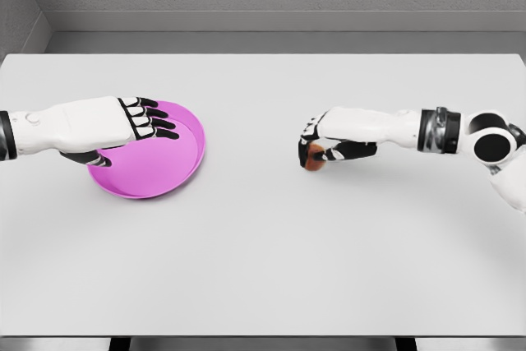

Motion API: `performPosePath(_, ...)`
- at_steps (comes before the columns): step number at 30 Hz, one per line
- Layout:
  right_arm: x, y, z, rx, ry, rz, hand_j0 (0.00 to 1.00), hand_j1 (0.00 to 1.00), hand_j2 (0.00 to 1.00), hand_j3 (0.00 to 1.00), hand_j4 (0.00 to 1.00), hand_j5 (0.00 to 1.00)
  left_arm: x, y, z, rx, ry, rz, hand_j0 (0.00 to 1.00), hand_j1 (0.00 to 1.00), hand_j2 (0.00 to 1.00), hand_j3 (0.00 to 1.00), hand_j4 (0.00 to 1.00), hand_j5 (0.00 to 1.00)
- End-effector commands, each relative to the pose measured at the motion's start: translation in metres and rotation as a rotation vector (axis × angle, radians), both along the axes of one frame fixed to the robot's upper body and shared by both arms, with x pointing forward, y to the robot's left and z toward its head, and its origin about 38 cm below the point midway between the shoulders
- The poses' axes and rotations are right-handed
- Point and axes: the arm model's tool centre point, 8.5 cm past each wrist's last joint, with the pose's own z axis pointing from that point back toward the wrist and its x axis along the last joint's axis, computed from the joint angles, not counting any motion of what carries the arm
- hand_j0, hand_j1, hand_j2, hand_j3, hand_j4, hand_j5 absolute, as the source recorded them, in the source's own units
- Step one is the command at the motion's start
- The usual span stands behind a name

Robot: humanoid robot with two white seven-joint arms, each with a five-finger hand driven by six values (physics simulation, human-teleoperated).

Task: Put the apple on the plate with both arms

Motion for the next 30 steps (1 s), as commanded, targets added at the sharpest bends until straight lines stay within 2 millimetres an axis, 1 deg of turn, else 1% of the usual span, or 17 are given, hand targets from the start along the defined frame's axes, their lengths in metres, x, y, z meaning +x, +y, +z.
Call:
performPosePath(1, -0.008, 0.026, 0.002, 0.041, -0.001, 0.060, 0.39, 0.39, 0.39, 0.39, 0.39, 0.39, 0.000, 0.000, 0.001, -0.005, 0.001, 0.002, 1.00, 1.00, 1.00, 1.00, 1.00, 1.00)
performPosePath(2, -0.005, 0.015, 0.010, 0.054, -0.018, 0.030, 0.44, 0.44, 0.44, 0.44, 0.44, 0.44, 0.000, 0.001, 0.001, -0.005, 0.002, 0.004, 1.00, 1.00, 1.00, 1.00, 1.00, 1.00)
performPosePath(3, 0.001, -0.007, 0.016, 0.086, -0.033, -0.040, 0.85, 0.85, 0.85, 0.85, 0.85, 0.85, 0.000, 0.000, 0.001, -0.005, 0.001, 0.003, 1.00, 1.00, 1.00, 1.00, 1.00, 1.00)
performPosePath(4, 0.007, -0.029, 0.020, 0.115, -0.042, -0.111, 1.00, 1.00, 1.00, 1.00, 1.00, 1.00, 0.000, 0.000, 0.001, -0.005, 0.001, 0.003, 1.00, 1.00, 1.00, 1.00, 1.00, 1.00)
performPosePath(6, 0.022, -0.096, 0.030, 0.151, -0.061, -0.304, 1.00, 1.00, 1.00, 1.00, 1.00, 1.00, 0.000, 0.001, 0.001, -0.005, 0.002, 0.004, 1.00, 1.00, 1.00, 1.00, 1.00, 1.00)
performPosePath(8, 0.028, -0.159, 0.038, 0.212, -0.078, -0.487, 1.00, 1.00, 1.00, 1.00, 1.00, 1.00, 0.000, 0.000, 0.001, -0.005, 0.001, 0.002, 1.00, 1.00, 1.00, 1.00, 1.00, 1.00)
performPosePath(11, 0.022, -0.199, 0.030, 0.226, -0.058, -0.598, 1.00, 1.00, 1.00, 1.00, 1.00, 1.00, 0.000, 0.001, 0.001, -0.005, 0.002, 0.004, 1.00, 1.00, 1.00, 1.00, 1.00, 1.00)
performPosePath(16, 0.020, -0.208, 0.025, 0.222, -0.046, -0.623, 1.00, 1.00, 1.00, 1.00, 1.00, 1.00, 0.001, -0.001, 0.001, -0.006, 0.000, -0.001, 1.00, 1.00, 1.00, 1.00, 1.00, 1.00)
performPosePath(17, 0.020, -0.209, 0.026, 0.223, -0.046, -0.624, 1.00, 1.00, 1.00, 1.00, 1.00, 1.00, 0.004, -0.021, -0.003, -0.026, 0.009, -0.038, 1.00, 1.00, 1.00, 1.00, 1.00, 1.00)
performPosePath(18, 0.020, -0.209, 0.026, 0.223, -0.046, -0.624, 1.00, 1.00, 1.00, 1.00, 1.00, 1.00, 0.008, -0.059, -0.010, -0.018, 0.036, -0.112, 1.00, 1.00, 1.00, 1.00, 1.00, 1.00)
performPosePath(19, 0.020, -0.209, 0.026, 0.223, -0.046, -0.624, 1.00, 1.00, 1.00, 1.00, 1.00, 1.00, 0.014, -0.085, -0.012, -0.013, 0.052, -0.159, 1.00, 1.00, 1.00, 1.00, 1.00, 1.00)
performPosePath(21, 0.020, -0.209, 0.026, 0.221, -0.047, -0.624, 1.00, 1.00, 1.00, 1.00, 1.00, 1.00, 0.029, -0.116, 0.006, -0.044, 0.008, -0.205, 1.00, 1.00, 1.00, 1.00, 1.00, 1.00)
performPosePath(22, 0.020, -0.209, 0.026, 0.223, -0.046, -0.624, 1.00, 1.00, 1.00, 1.00, 1.00, 1.00, 0.030, -0.120, 0.010, -0.051, 0.000, -0.214, 1.00, 1.00, 1.00, 1.00, 1.00, 1.00)
performPosePath(24, 0.020, -0.210, 0.025, 0.223, -0.045, -0.626, 1.00, 1.00, 1.00, 1.00, 1.00, 1.00, 0.036, -0.140, 0.011, -0.075, -0.004, -0.236, 1.00, 1.00, 1.00, 1.00, 1.00, 1.00)
performPosePath(27, 0.016, -0.220, 0.025, 0.245, -0.050, -0.656, 1.00, 1.00, 1.00, 1.00, 1.00, 1.00, 0.062, -0.149, -0.004, -0.092, 0.046, -0.177, 1.00, 1.00, 1.00, 1.00, 1.00, 1.00)
performPosePath(28, 0.015, -0.221, 0.023, 0.243, -0.046, -0.659, 1.00, 1.00, 1.00, 1.00, 1.00, 1.00, 0.067, -0.149, -0.015, -0.079, 0.070, -0.160, 1.00, 1.00, 1.00, 1.00, 1.00, 1.00)
performPosePath(30, 0.015, -0.220, 0.023, 0.242, -0.046, -0.656, 1.00, 1.00, 1.00, 1.00, 1.00, 1.00, 0.067, -0.162, -0.023, -0.062, 0.087, -0.181, 1.00, 1.00, 1.00, 1.00, 1.00, 1.00)
